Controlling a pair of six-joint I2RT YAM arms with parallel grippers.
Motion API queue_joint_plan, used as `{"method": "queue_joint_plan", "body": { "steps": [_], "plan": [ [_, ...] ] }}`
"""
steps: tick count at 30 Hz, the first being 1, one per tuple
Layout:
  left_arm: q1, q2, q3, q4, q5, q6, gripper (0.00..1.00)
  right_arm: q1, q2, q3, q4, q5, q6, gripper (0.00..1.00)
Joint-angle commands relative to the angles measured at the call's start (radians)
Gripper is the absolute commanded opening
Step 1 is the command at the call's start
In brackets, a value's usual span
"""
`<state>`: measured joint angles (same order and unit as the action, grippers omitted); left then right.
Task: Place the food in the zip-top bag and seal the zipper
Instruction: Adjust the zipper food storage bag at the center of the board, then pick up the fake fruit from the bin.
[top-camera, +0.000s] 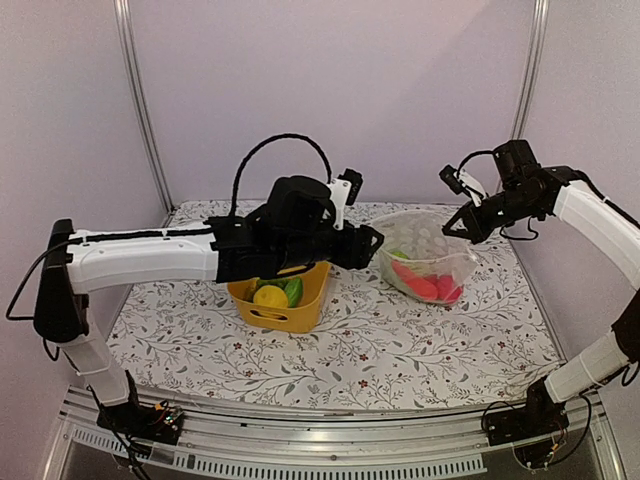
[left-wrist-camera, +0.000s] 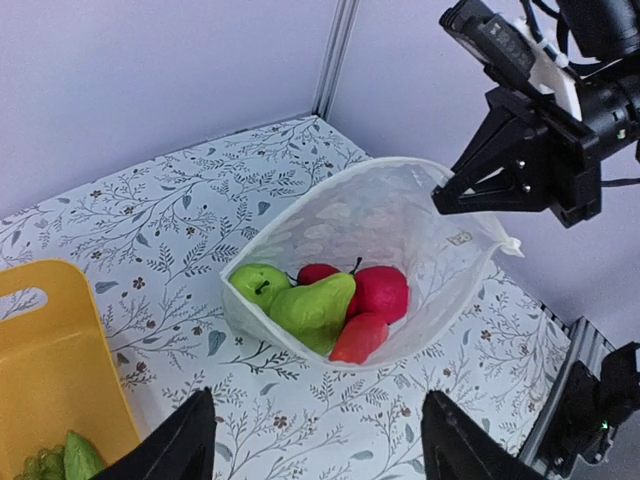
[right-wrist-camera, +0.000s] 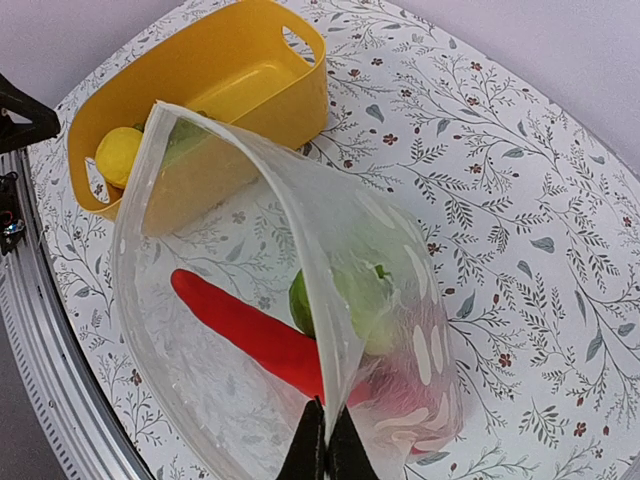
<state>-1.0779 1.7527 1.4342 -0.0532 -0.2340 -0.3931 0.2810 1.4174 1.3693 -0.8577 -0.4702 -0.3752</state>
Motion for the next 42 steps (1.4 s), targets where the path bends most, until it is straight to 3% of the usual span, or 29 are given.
{"method": "queue_joint_plan", "body": {
  "steps": [1,5,12,16,27,30,35,40,42],
  "plan": [
    [0.040,-0.124,-0.040,-0.242,-0.108,0.045,0.72,0.004,-0.006,-0.028,0.025,-0.054,-0.005,0.00],
    [0.125,-0.135,-0.082,-0.426,-0.129,-0.010,0.75,0.004,-0.016,-0.064,0.063,-0.100,-0.004,0.00],
    [0.277,-0.123,-0.163,-0.547,0.075,-0.099,0.76,0.004,-0.048,-0.088,0.072,-0.139,-0.012,0.00],
    [0.281,-0.087,-0.140,-0.609,0.078,-0.081,0.84,0.003,-0.063,-0.096,0.062,-0.133,-0.014,0.00],
    [0.298,0.054,-0.121,-0.698,0.046,-0.115,0.91,0.004,-0.075,-0.116,0.057,-0.128,-0.014,0.00],
    [0.298,0.060,-0.137,-0.692,0.042,-0.115,0.90,0.003,-0.079,-0.132,0.055,-0.134,-0.022,0.00],
    [0.298,0.065,-0.139,-0.676,0.084,-0.113,0.76,0.004,-0.093,-0.144,0.054,-0.151,-0.023,0.00],
    [0.297,0.063,-0.128,-0.719,0.072,-0.117,0.83,0.004,-0.098,-0.137,0.045,-0.151,-0.025,0.00],
    [0.297,0.066,-0.131,-0.723,0.061,-0.107,0.80,0.004,-0.099,-0.138,0.045,-0.151,-0.027,0.00]
  ]
}}
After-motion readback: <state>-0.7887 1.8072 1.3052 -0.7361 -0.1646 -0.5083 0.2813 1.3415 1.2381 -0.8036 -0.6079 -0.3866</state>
